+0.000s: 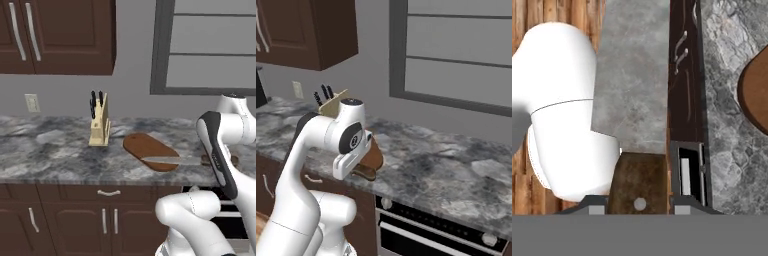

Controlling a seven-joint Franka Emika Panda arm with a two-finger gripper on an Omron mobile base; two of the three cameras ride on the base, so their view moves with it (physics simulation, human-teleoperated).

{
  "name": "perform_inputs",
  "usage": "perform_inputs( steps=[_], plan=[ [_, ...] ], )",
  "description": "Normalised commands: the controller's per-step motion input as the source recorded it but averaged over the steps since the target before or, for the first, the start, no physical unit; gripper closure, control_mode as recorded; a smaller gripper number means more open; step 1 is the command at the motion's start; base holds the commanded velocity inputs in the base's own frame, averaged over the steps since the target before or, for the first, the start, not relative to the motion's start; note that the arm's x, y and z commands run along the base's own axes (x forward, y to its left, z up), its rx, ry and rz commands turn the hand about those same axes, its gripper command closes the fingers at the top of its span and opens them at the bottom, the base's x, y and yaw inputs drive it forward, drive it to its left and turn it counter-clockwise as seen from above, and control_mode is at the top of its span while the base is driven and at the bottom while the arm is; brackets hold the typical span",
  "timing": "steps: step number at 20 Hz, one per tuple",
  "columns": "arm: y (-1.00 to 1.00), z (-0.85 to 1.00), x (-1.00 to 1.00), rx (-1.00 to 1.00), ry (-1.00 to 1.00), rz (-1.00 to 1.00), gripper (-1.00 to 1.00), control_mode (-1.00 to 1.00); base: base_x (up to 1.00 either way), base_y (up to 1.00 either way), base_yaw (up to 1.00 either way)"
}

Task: Pick up the knife from the drawer and place it on the cutting board. Then place the meat from the plate to the cutting board.

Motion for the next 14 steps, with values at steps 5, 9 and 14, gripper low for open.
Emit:
perform_inputs(
  steps=[5,9,14],
  plan=[
    [0.00,0.00,0.00,0.00,0.00,0.00,1.00,1.00,0.56,0.35,-0.11],
    [0.15,-0.01,0.32,0.00,0.03,-0.02,1.00,-1.00,0.29,0.22,-0.05],
    [0.09,-0.02,0.75,0.00,0.01,0.00,1.00,-1.00,0.00,0.00,0.00]
  ],
)
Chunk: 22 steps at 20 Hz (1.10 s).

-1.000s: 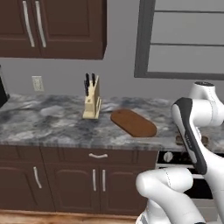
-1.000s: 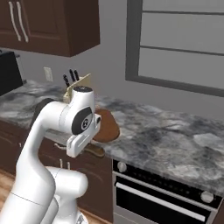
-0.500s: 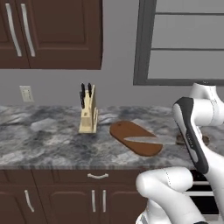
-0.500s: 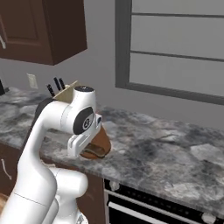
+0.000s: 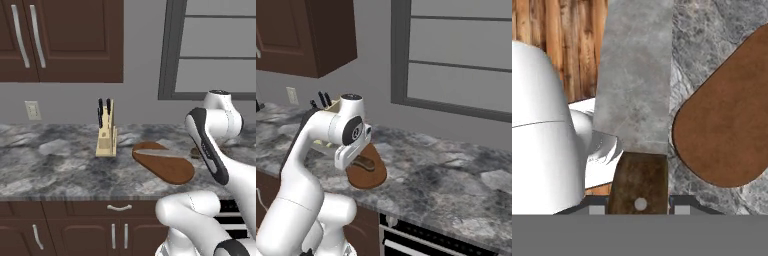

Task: Pick up the knife from the drawer and place it on the cutting board. Then place the meat from the plate to the cutting board.

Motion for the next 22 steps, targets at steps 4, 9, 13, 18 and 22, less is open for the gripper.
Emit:
perform_inputs(
  steps=[4,9,13,18,22],
  plan=[
    [0.00,-0.07,0.77,0.00,0.01,0.00,1.00,-1.00,0.00,0.00,0.00],
    [0.00,-0.19,0.67,0.00,0.00,0.00,1.00,-1.00,0.00,0.00,0.00],
    [0.00,-0.29,0.63,0.00,0.01,0.03,1.00,-1.00,0.00,0.00,0.00],
    [0.00,-0.39,0.31,0.00,0.00,0.09,1.00,-1.00,0.00,0.00,0.00],
    [0.00,-0.43,0.20,0.00,0.00,0.15,1.00,-1.00,0.00,0.00,0.00]
  ],
)
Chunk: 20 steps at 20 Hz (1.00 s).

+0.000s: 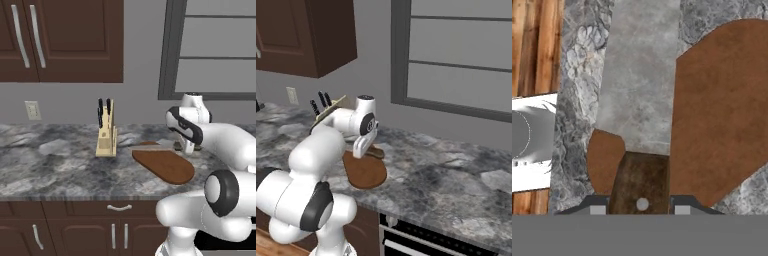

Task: Pick up the knife from the drawer and place it on the cutting board. Then place the meat from the plate to the cutting board.

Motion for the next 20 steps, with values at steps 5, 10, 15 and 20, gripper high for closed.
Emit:
perform_inputs(
  steps=[5,10,15,20],
  plan=[
    [0.00,-0.40,0.31,0.00,0.00,0.13,1.00,-1.00,0.00,0.00,0.00],
    [0.00,-0.30,0.42,0.00,0.00,0.08,1.00,-1.00,0.00,0.00,0.00],
    [0.00,-0.12,0.44,0.00,0.00,0.01,1.00,-1.00,0.00,0.00,0.00],
    [0.00,-0.06,0.43,0.00,0.00,0.00,1.00,-1.00,0.00,0.00,0.00]
  ],
)
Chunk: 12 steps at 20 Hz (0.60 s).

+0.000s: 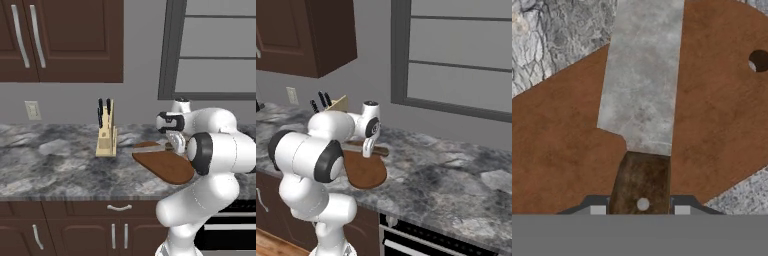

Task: Pick up the knife from the drawer and place it on the cutting board. Then place the meat from the plate to the cutting board.

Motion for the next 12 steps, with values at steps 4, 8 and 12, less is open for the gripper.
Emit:
perform_inputs(
  steps=[4,8,12],
  plan=[
    [0.01,-0.18,0.36,0.00,0.02,0.01,1.00,-1.00,0.00,0.00,0.00],
    [0.03,-0.25,0.33,0.00,0.04,0.01,1.00,-1.00,0.00,0.00,0.00],
    [0.03,-0.26,0.31,0.00,0.04,0.01,1.00,-1.00,0.00,0.00,0.00]
  ],
)
